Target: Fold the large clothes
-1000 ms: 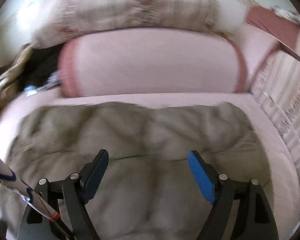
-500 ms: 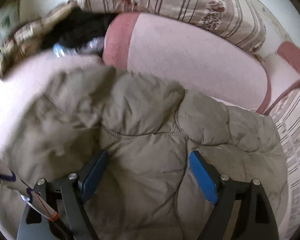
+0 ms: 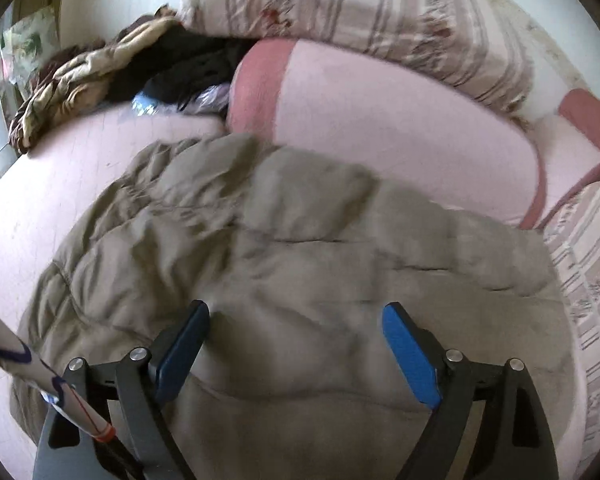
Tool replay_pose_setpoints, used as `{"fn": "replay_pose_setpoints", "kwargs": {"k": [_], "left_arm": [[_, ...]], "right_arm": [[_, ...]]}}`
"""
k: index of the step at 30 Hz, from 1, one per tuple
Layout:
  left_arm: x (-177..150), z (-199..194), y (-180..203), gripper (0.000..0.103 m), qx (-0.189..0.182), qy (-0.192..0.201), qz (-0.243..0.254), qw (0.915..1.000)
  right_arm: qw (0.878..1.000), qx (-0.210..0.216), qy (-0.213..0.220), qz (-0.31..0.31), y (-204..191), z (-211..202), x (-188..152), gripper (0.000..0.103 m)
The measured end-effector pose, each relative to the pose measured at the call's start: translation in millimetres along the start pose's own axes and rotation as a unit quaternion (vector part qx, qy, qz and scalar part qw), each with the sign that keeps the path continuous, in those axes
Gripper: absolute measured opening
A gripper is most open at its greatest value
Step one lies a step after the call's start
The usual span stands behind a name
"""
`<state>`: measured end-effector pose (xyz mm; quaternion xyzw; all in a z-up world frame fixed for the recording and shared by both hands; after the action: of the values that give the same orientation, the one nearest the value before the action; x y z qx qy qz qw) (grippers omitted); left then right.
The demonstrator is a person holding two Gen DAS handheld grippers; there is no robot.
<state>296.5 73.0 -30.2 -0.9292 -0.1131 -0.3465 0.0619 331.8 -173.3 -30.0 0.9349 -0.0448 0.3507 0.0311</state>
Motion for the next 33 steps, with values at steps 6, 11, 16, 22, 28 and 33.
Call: {"fn": "replay_pose_setpoints", "kwargs": {"k": [6, 11, 16, 22, 28, 33], "left_arm": [[-2.2, 0.3, 2.1, 0.08, 0.0, -0.002, 0.005, 1.0], [-5.4, 0.5, 4.6, 0.08, 0.0, -0.005, 0.009, 0.9999], [-7.0, -3.9, 10.3, 0.08, -0.003, 0.001, 0.016, 0.9999], [-8.7, 3.0, 23.0, 0.08, -0.005, -0.005, 0.029, 0.9995], [-10.4, 14.6, 31.3, 0.08, -0.002, -0.022, 0.035, 0.9992], [-11.9, 11.1, 29.1, 0.08, -0.005, -0.021, 0.032, 0.9992]], "right_arm": [[0.998, -0.046, -0.025, 0.039, 88.3, -14.2, -50.2, 0.091], [0.984, -0.119, -0.042, 0.13, 182.3, -17.1, -73.5, 0.093], [0.97, -0.138, -0.022, 0.197, 230.2, -25.9, -51.4, 0.061], [0.968, -0.145, -0.034, 0.2, 252.4, 25.7, -17.5, 0.054], [0.957, -0.176, -0.052, 0.224, 284.2, 54.4, -12.3, 0.059], [0.959, -0.17, -0.019, 0.227, 285.8, 7.6, -35.2, 0.063]]}}
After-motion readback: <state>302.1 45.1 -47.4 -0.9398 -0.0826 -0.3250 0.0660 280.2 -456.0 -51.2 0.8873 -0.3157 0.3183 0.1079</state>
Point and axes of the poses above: each gripper's, at about its wrist camera, not at the fingertips, and z roughly the way its jaws point, y to its right, x to its top, the point moved 1 cm from there along z, roughly the way its jaws point, and after that the axes turned 10 degrees about x, right-handed, at the moved point
